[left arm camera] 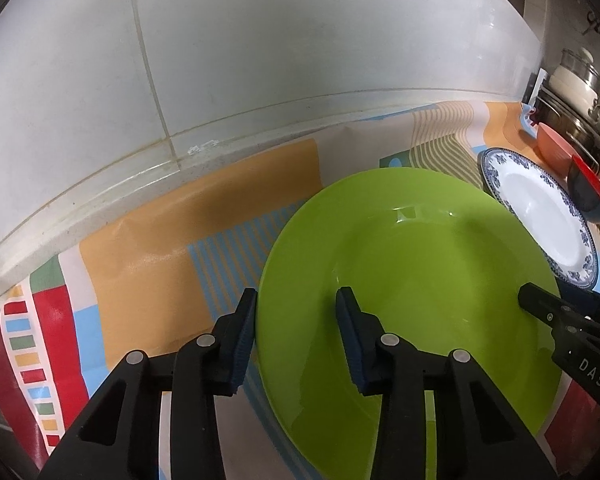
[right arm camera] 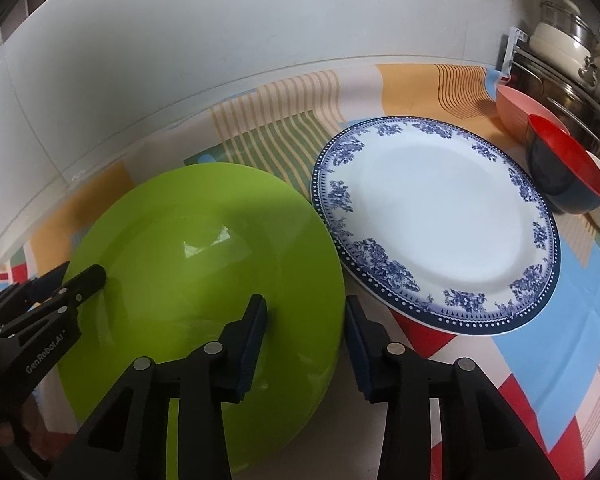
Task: Organize plates and bowls
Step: 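Close both grippers on the rim of the lime-green plate, then lift the lime-green plate with both grippers and lower it onto the blue-and-white plate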
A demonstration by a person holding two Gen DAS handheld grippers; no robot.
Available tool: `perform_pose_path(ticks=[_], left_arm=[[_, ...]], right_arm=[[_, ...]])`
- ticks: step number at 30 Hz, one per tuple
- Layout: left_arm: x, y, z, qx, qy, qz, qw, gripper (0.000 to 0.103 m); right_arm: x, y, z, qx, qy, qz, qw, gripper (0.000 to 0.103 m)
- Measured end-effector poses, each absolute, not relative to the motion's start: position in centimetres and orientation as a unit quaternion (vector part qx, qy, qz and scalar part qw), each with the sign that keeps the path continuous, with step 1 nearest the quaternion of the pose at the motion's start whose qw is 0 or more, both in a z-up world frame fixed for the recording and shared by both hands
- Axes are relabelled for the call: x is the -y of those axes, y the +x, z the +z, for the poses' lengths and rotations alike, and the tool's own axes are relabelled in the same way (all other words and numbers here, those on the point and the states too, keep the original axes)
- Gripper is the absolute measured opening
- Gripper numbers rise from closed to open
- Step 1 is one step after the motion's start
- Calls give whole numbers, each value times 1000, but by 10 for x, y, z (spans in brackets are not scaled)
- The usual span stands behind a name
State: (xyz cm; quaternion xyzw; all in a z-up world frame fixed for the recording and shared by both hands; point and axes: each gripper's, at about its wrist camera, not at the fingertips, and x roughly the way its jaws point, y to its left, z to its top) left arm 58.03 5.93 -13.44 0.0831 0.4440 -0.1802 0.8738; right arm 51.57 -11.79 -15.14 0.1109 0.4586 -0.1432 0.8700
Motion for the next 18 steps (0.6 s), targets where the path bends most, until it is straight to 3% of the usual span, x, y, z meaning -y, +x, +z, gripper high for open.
perform_pose_path(ticks=[18], left_arm=[[-76,540,-87,-416,74,-170,890,38]], right_arm=[[109,497,-116,-444,103,-134,880,40]])
